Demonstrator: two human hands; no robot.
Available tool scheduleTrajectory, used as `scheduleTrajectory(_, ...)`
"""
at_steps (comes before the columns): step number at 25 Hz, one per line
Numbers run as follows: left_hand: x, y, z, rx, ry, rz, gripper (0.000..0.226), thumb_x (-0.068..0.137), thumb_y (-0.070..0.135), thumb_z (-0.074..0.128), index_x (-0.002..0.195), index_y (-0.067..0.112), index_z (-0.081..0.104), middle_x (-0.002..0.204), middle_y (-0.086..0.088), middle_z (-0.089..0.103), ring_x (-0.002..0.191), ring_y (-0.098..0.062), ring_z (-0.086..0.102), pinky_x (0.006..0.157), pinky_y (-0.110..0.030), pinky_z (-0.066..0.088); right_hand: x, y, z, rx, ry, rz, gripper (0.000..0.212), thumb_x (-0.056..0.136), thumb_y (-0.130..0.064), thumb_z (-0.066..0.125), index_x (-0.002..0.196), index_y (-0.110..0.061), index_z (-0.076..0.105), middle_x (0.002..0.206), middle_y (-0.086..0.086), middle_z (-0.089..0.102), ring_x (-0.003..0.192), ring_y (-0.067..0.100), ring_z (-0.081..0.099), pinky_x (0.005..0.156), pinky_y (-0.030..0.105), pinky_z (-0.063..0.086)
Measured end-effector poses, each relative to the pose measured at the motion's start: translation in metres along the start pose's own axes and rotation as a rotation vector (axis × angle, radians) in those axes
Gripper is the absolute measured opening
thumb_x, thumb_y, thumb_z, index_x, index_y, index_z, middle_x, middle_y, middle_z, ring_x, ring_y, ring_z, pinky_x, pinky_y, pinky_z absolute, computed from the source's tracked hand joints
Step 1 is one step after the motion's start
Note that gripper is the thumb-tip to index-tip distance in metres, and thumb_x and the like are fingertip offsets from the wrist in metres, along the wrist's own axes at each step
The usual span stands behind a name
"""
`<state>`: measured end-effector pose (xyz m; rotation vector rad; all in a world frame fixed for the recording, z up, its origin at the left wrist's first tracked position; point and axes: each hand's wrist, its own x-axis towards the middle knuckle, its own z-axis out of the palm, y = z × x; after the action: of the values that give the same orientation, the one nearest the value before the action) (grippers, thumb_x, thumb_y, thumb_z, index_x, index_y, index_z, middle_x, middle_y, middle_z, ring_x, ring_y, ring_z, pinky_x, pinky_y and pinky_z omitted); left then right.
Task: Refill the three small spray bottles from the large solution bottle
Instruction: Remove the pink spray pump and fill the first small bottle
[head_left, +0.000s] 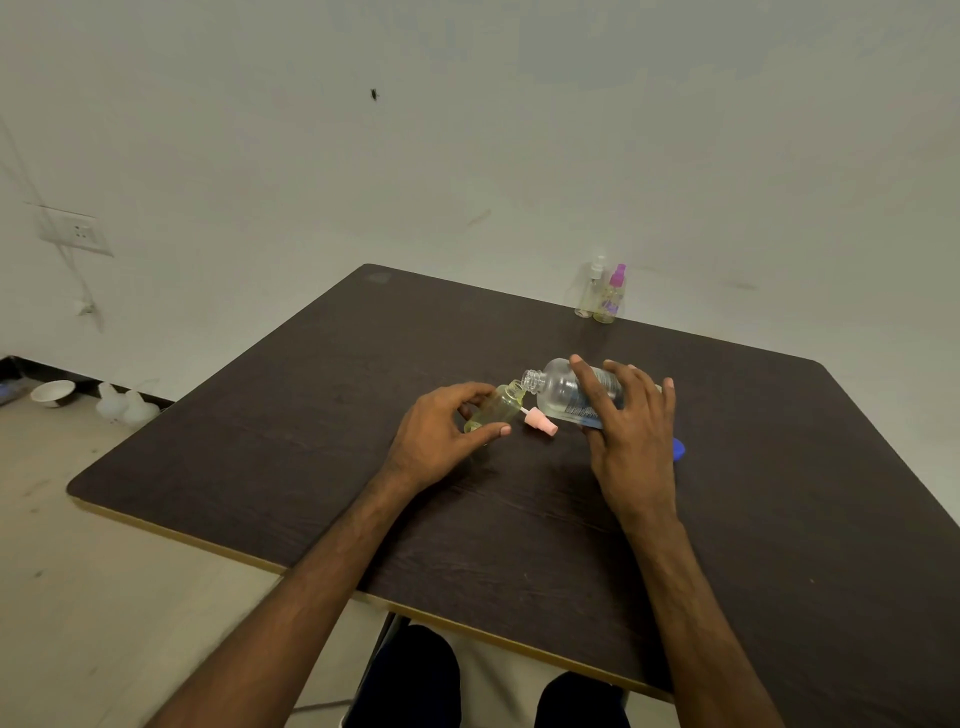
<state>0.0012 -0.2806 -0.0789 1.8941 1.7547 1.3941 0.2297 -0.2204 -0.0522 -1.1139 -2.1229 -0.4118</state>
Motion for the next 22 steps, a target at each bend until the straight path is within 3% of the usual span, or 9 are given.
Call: scheduleTrajectory(22,-0.0012,0.0034,-0.0016,-0.022,0.011,-0.011,0.053,0.077,0.048,0.080,0.123,0.026,0.067,0.106,0.017,0.068,0.092,-0.001,0.066,0.082,-0.029,0.058,0.0042,-0.0008,0.0009,-0.045,0.004,-0.019,0.101,0.072,0.003,0.078,0.150,-0.036,0.027,0.143,0.014,0.042,0.137,0.032,0.033,0.118,0.054,0.008)
